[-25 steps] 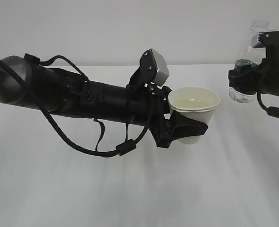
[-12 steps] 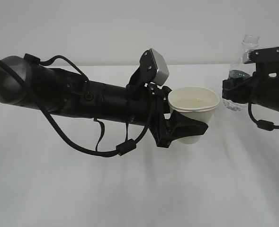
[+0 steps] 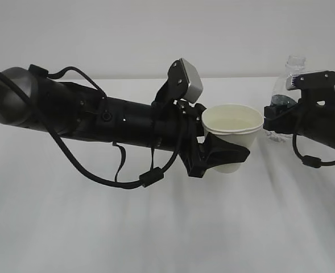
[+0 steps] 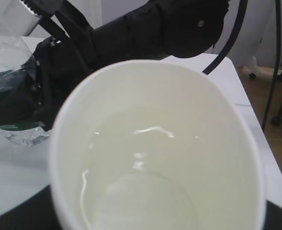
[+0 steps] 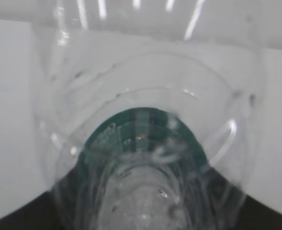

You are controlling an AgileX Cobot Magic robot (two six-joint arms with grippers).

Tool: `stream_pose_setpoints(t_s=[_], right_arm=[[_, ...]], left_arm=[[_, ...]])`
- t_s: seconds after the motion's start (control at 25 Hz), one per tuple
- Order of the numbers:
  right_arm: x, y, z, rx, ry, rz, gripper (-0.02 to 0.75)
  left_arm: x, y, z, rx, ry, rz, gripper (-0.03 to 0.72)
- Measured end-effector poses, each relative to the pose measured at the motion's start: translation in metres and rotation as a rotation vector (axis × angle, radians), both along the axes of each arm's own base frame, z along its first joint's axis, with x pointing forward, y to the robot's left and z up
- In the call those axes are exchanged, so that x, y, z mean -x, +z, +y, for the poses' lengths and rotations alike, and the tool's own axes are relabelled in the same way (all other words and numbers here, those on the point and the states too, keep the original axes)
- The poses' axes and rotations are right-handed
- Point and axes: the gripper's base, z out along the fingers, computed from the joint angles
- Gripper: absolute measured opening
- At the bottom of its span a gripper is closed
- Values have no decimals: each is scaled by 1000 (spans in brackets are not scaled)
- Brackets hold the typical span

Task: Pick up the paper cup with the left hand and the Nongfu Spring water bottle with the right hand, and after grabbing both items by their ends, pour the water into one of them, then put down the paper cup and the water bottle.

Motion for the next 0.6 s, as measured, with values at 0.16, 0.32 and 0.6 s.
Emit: stream_pose_setpoints(t_s=[0.16, 0.32, 0.6], right_arm=[[-1, -9, 0, -2, -5, -1, 375], [-1, -18, 0, -1, 1, -2, 375], [-2, -23, 0, 3, 1, -28, 375]], left_arm=[[0, 0, 0, 0, 0, 0, 437], [0, 0, 0, 1, 1, 1, 437], [0, 0, 0, 2, 3, 2, 437]])
